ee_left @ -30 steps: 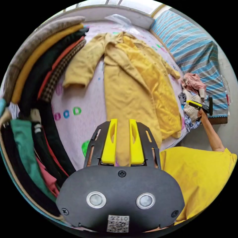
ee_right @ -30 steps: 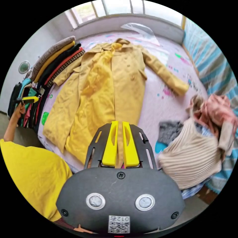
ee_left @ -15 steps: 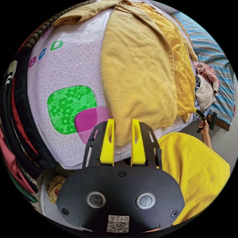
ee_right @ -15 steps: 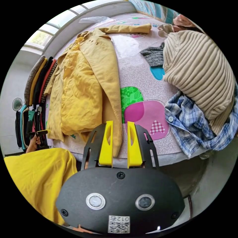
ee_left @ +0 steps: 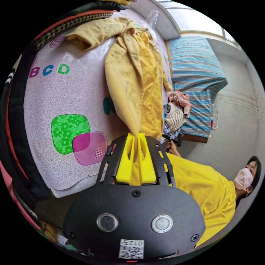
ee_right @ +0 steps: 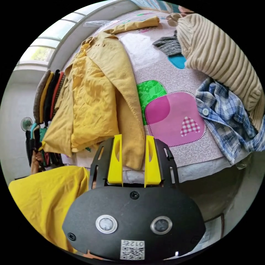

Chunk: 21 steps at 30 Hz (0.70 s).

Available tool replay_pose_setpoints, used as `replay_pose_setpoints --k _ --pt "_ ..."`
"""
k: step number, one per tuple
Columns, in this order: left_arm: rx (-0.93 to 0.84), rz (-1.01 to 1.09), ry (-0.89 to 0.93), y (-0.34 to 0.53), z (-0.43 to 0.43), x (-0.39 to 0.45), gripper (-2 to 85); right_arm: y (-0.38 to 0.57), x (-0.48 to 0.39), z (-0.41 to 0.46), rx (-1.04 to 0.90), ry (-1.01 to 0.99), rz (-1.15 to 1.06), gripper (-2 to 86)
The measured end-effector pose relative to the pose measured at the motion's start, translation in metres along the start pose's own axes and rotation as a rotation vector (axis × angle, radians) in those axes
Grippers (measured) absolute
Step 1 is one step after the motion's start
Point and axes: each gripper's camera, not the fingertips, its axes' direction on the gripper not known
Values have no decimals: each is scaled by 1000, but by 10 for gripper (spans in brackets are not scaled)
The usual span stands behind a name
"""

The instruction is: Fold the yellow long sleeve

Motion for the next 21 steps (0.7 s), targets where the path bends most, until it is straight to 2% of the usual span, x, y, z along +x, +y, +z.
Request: replay_pose_setpoints --k 2,5,11,13,17,21 --pt "1 25 -8 -1 -12 6 15 -2 -18 5 -7 153 -42 51" --pt "-12 45 -45 -2 -34 14 14 -15 -29 -4 -66 178 -153 31" --pt "44 -90 43 35 -88 -11 10 -47 4 -157 -25 402 -222 19" --pt "39 -169 76 59 -88 -35 9 -55 11 -209 -79 472 -222 17" --pt "-1 -331 59 99 -61 -83 7 -56 10 -231 -136 622 -242 16" --pt "-18 -437 48 130 -28 -114 6 -53 2 -203 -238 688 -274 16"
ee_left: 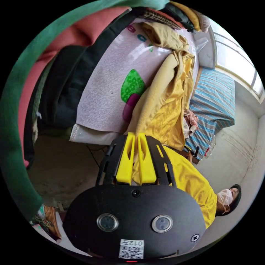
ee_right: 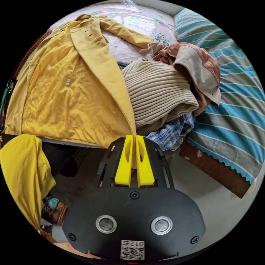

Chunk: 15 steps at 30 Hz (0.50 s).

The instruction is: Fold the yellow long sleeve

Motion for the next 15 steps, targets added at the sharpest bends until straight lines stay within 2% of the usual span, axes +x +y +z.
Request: replay_pose_setpoints --k 5,10,13,15 --pt "-4 22 -98 1 11 15 5 -4 -45 7 -72 25 -119 14" --pt "-67 178 -487 9 51 82 5 4 -78 4 -111 119 -189 11" --pt "-121 240 -686 14 83 108 6 11 -87 -4 -103 73 -208 11" --pt "-146 230 -752 12 98 110 9 14 -97 -5 -108 69 -233 12"
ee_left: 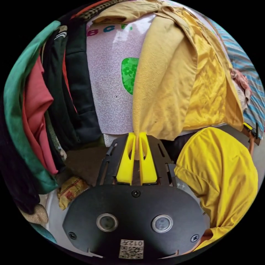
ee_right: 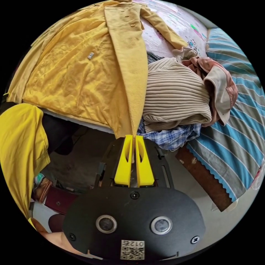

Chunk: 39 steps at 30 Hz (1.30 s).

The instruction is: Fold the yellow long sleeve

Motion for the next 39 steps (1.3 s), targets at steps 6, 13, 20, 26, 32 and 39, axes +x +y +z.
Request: replay_pose_setpoints --k 6,13,20,26,32,39 --pt "-22 -111 -304 10 26 22 14 -14 -47 32 -60 29 -71 14" --pt "371 -175 -490 64 -13 91 6 -23 -94 120 -137 47 -6 22" --pt "536 16 32 -10 -36 153 5 -5 -68 132 -120 -68 158 23" --pt "430 110 201 -122 0 225 11 24 -68 83 118 -147 319 16" --pt "229 222 6 -166 48 300 3 -16 -152 18 514 -368 174 10" --pt "201 197 -55 -160 54 322 -1 -116 -217 74 377 -271 -16 8"
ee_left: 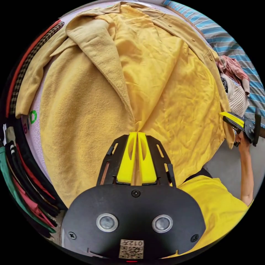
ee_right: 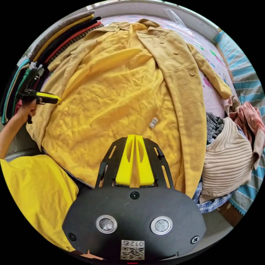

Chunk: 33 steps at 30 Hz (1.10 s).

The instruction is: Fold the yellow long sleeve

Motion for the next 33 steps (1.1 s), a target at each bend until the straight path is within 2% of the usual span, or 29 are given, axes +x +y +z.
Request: replay_pose_setpoints --k 3,4,8,11,14,15,18,20,22,25,31,33 --pt "-60 -44 -81 1 2 23 0 12 8 42 -139 34 -91 7" --pt "-68 -80 -112 5 -1 35 1 25 7 47 -119 39 -166 7" --pt "60 -103 -220 24 -19 101 2 66 8 59 -124 112 -335 7" --pt "-24 -8 -216 28 3 170 2 91 -1 70 -109 192 -478 7" --pt "-155 -55 -289 38 40 213 2 108 -3 79 -59 232 -494 8" --pt "-79 -84 -359 48 37 227 2 115 0 81 -31 225 -508 9" --pt "-137 -92 -396 64 44 244 1 129 20 82 12 155 -531 9" --pt "-112 -174 -323 78 34 238 0 139 35 75 24 80 -521 8" --pt "-48 -291 -158 101 23 224 1 163 46 52 128 -103 -571 8" --pt "-57 -318 -108 114 29 222 2 187 43 55 103 -265 -661 7" --pt "-200 -212 -276 101 57 252 3 218 42 108 -40 -176 -725 7" --pt "-220 -177 -323 99 60 259 3 227 49 112 -22 -176 -726 8"
